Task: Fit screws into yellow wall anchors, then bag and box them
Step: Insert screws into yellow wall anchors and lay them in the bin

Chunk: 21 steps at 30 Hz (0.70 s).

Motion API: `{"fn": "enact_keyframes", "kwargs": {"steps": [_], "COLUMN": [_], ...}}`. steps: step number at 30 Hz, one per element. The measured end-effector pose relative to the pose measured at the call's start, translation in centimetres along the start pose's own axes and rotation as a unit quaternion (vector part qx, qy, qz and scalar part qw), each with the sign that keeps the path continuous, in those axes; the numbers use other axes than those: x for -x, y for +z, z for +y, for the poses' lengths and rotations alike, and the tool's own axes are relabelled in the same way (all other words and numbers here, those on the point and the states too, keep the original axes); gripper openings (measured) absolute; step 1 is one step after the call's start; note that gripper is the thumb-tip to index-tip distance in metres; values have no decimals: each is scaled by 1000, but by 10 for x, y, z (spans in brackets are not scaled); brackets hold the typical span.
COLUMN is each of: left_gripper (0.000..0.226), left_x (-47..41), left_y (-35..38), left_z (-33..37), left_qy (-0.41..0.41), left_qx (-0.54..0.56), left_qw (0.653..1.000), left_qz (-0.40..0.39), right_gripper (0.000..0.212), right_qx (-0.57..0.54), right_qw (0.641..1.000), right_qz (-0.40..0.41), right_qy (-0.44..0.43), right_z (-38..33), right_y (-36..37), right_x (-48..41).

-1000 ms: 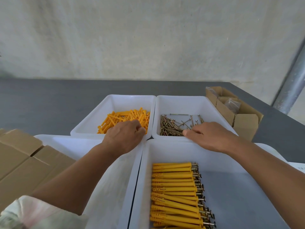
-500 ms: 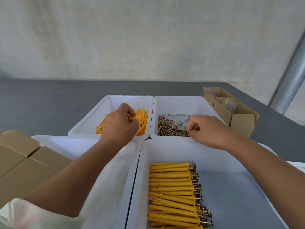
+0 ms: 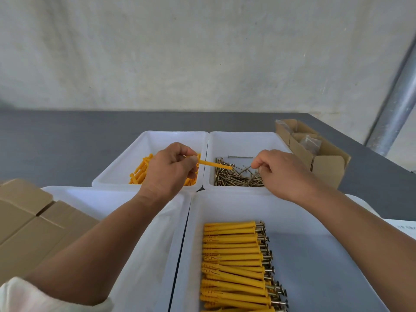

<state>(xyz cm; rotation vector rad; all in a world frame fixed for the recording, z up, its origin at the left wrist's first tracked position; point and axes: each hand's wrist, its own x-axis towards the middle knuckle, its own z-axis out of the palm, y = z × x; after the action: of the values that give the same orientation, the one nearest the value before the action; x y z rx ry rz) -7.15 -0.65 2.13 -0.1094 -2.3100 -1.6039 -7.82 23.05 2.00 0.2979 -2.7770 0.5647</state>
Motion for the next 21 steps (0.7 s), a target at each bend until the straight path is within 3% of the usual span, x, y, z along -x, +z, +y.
{"fn": "enact_keyframes", "kwargs": {"steps": [5, 13, 16, 21], "left_gripper": [17, 28, 28, 16], "left_x": [-1, -2, -3, 3], "left_y": [1, -2, -5, -3], "left_z": [-1, 5, 8, 9], "left_qy": [-56, -100, -133, -136], "left_qx": [72, 196, 241, 223], "left_qw": [996, 974, 959, 954], "left_qz": [-22, -47, -72, -146], "right_gripper": [27, 27, 28, 27], "right_qx": [-38, -194, -303, -456], "right_qw": [997, 974, 944, 877], "right_qz": [63, 54, 66, 68], "right_qy": [38, 99, 117, 139], "right_z": [-4, -10, -9, -12], "right_y": [-7, -10, -9, -11], "right_x": [-2, -2, -5, -7]}}
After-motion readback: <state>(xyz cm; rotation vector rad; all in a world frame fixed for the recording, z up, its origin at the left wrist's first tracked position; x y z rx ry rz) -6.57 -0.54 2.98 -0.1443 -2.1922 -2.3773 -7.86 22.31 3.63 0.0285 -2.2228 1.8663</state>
